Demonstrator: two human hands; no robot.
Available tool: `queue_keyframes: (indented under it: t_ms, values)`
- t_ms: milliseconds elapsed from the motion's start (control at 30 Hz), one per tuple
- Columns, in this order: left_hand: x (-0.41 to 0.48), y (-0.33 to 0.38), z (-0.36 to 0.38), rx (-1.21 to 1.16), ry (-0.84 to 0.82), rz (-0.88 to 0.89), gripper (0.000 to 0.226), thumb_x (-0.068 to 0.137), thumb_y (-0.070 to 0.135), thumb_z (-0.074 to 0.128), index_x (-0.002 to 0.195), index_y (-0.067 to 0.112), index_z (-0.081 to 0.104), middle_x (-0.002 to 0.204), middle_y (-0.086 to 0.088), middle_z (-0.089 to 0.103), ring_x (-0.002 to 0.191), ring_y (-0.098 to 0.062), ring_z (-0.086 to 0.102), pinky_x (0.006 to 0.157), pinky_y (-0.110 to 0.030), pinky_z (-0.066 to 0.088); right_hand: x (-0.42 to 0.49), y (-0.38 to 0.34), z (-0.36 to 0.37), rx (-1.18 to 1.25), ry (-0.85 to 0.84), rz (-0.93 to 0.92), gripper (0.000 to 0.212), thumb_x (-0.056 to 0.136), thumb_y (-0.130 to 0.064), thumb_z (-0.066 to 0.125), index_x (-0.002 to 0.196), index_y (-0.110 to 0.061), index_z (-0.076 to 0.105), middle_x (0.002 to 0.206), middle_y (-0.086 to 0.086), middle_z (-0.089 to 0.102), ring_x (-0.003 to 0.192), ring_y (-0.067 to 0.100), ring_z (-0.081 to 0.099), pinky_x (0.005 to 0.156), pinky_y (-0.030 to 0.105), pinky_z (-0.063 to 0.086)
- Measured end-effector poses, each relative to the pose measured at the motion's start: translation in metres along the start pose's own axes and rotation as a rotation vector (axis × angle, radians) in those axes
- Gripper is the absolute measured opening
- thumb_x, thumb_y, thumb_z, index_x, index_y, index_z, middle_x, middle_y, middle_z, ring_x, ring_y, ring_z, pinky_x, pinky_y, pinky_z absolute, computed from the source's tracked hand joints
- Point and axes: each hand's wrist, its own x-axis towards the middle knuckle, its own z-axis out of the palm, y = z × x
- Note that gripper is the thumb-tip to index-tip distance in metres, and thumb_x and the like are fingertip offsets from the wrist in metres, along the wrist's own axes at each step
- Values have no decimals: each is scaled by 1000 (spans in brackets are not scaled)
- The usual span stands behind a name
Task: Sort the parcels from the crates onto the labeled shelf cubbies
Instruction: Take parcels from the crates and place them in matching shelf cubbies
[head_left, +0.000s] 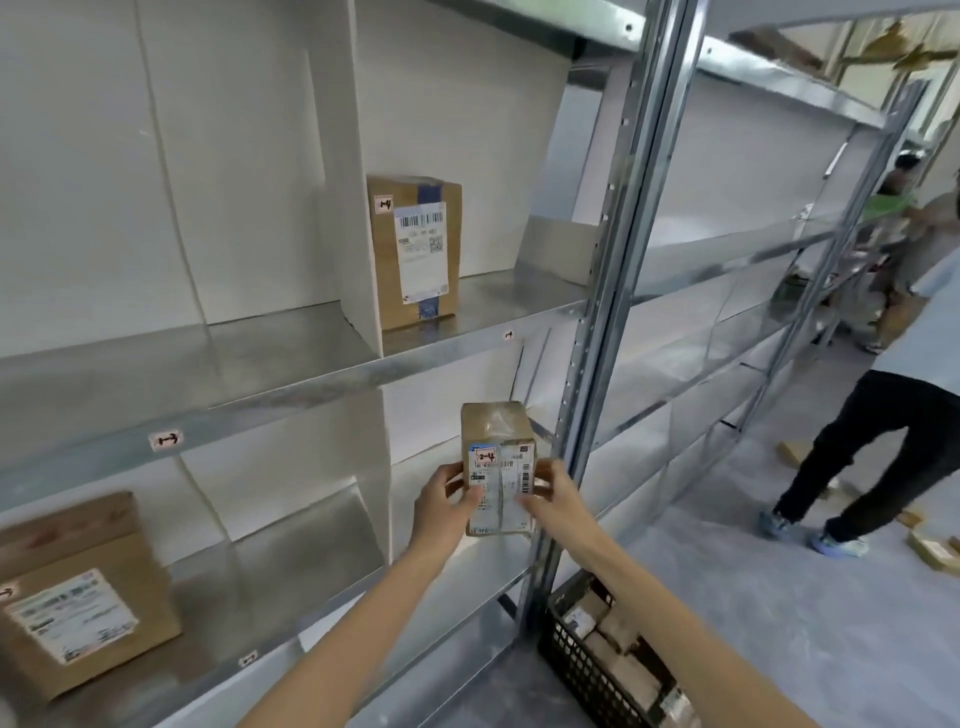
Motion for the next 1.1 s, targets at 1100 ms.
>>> queue_keyframes:
  t_ms: [1100]
  values:
    - [153,-133,71,-45,634,-431,27,87,-4,53,109,10,46,102,-5,61,86,-6,57,61,-12,47,253,161,67,153,-698,190,46,88,6,52,108,-32,36,121,-3,49,109,10,53,76,28,53]
